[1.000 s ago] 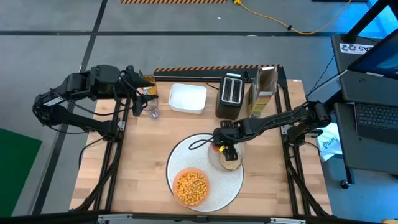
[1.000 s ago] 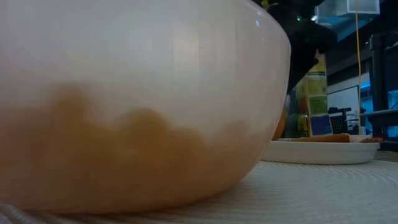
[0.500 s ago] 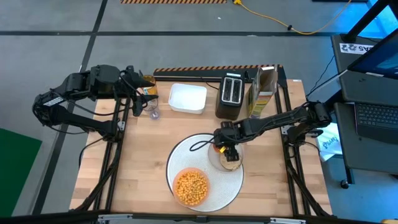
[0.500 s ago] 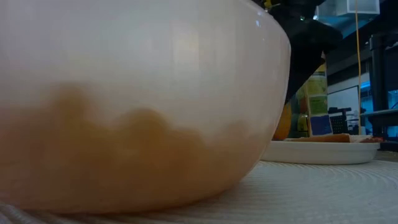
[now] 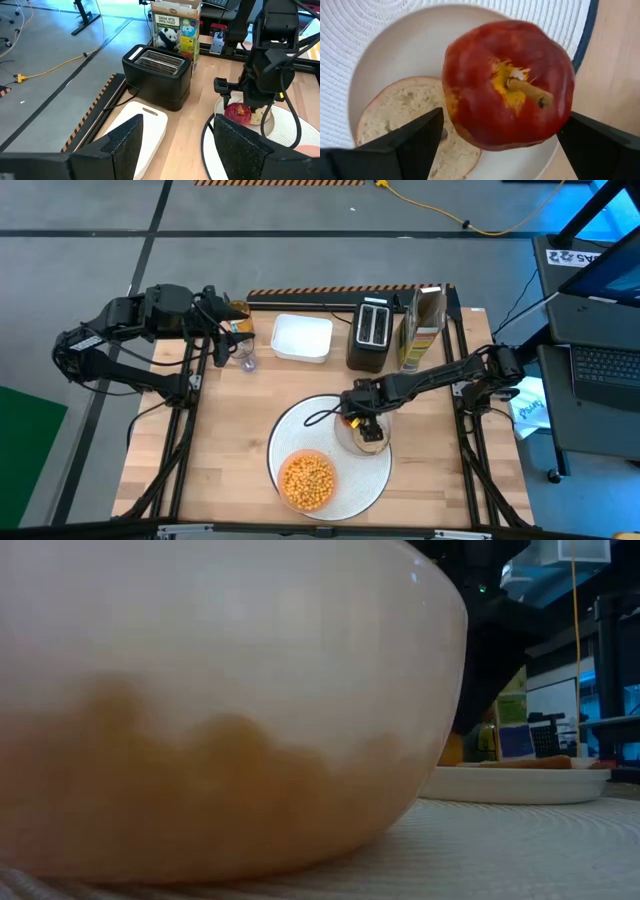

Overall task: Arrange a breakfast setting
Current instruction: Put the blue spoon from the transparent cup onto the white plate

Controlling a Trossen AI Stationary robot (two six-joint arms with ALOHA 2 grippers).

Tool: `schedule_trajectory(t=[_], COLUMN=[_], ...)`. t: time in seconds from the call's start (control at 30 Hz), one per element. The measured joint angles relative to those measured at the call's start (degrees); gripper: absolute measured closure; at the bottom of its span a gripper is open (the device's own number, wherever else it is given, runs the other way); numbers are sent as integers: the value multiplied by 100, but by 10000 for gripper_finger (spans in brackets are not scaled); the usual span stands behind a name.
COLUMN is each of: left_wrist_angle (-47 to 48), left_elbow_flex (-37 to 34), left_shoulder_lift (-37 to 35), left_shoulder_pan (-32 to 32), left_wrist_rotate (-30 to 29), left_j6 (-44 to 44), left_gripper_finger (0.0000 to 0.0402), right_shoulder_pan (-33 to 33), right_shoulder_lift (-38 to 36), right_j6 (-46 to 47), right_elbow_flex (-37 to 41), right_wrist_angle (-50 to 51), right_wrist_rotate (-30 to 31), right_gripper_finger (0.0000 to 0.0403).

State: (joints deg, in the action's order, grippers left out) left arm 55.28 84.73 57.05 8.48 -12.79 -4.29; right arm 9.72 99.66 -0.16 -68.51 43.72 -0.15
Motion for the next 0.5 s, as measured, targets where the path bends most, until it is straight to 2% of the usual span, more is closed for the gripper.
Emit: schedule_trajectory(t=[0.5], left_wrist_angle=[-1], left_elbow_flex=[0], left_shoulder_lift=[-1], left_shoulder_pan=[-1], left_wrist_rotate=[-1], left_j6=[-2], left_gripper_finger=[174], right_shoulder_pan=[0], right_shoulder_lift=[-50], right_j6=[33], right_elbow_flex=[-163], right_wrist_angle=[712], right_wrist_rotate=[-44], right_gripper_finger=[43])
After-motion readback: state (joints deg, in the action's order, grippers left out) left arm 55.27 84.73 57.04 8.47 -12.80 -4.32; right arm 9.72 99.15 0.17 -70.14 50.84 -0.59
